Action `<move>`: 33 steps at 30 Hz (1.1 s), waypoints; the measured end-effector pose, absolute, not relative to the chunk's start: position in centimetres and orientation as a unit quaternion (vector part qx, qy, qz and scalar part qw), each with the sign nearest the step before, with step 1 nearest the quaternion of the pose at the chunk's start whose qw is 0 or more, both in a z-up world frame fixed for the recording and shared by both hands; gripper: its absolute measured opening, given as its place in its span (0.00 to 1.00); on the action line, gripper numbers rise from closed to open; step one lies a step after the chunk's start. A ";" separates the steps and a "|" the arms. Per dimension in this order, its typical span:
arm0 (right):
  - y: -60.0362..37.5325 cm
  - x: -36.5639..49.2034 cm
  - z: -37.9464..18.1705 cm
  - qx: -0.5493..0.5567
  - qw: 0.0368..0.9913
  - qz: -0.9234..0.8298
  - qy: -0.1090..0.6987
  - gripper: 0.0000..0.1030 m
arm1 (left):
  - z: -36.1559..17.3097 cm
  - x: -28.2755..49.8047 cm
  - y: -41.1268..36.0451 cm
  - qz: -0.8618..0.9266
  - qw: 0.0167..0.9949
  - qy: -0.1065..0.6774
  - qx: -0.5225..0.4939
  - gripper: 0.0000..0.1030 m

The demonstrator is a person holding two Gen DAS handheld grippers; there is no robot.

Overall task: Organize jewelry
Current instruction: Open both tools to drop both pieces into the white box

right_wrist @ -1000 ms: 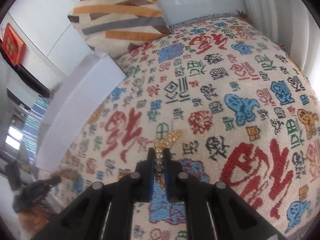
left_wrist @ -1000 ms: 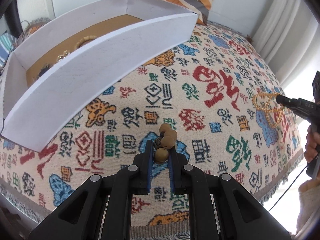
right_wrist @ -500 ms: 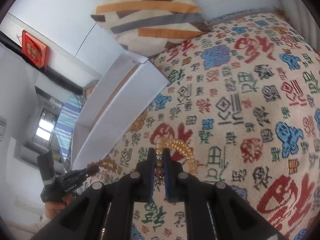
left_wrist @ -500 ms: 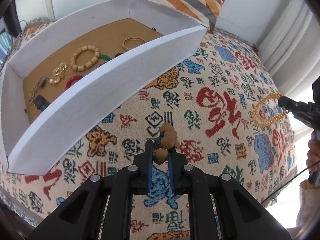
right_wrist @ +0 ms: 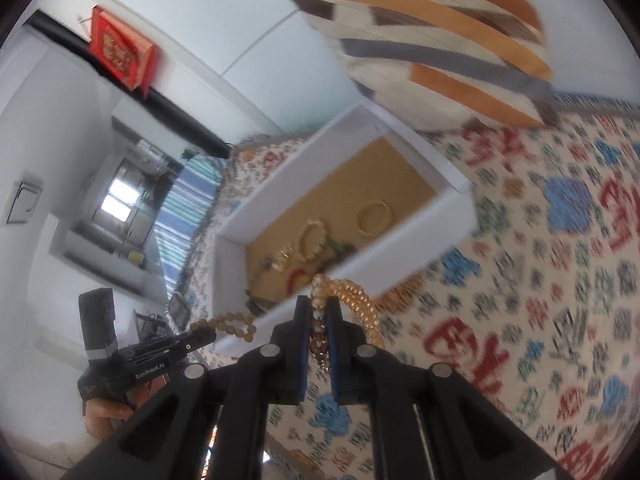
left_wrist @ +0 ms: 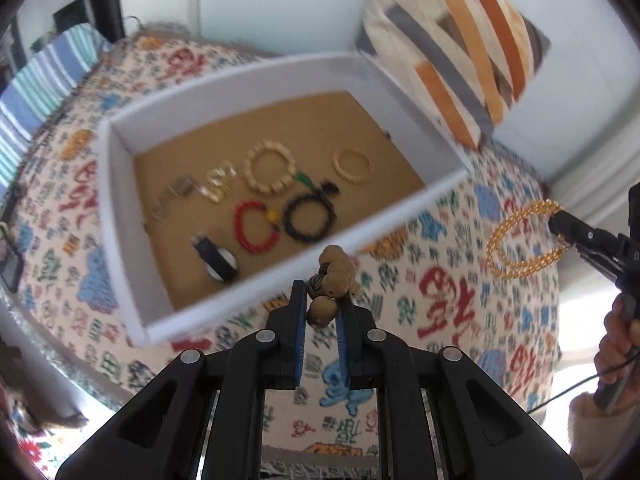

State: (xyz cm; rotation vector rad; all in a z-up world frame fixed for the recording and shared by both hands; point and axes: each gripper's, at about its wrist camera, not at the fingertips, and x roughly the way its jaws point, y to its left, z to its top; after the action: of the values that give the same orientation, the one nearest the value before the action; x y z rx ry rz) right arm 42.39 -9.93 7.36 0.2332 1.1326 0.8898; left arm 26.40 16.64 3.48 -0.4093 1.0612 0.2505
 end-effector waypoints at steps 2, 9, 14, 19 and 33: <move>-7.1 43.5 8.6 0.093 0.746 0.419 0.508 0.08 | 4.6 27.0 18.9 0.139 0.837 0.490 -0.197 0.12; 2.0 47.3 8.6 0.037 0.745 0.431 0.508 0.08 | 4.1 29.5 24.7 0.176 0.831 0.485 -0.207 0.12; 6.9 48.4 5.6 0.003 0.726 0.429 0.537 0.08 | 1.5 30.8 27.3 0.196 0.814 0.505 -0.209 0.12; 10.7 47.9 2.7 -0.026 0.711 0.428 0.558 0.08 | -0.3 31.8 28.6 0.206 0.806 0.514 -0.210 0.12; 11.2 45.7 4.5 -0.095 0.743 0.390 0.536 0.47 | 1.1 29.6 26.9 0.264 0.803 0.507 -0.168 0.93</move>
State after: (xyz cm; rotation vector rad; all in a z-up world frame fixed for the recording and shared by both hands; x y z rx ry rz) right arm 45.70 11.20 4.53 -0.2074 1.1742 0.8551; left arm 29.62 26.90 1.12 -0.3591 1.0860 0.5667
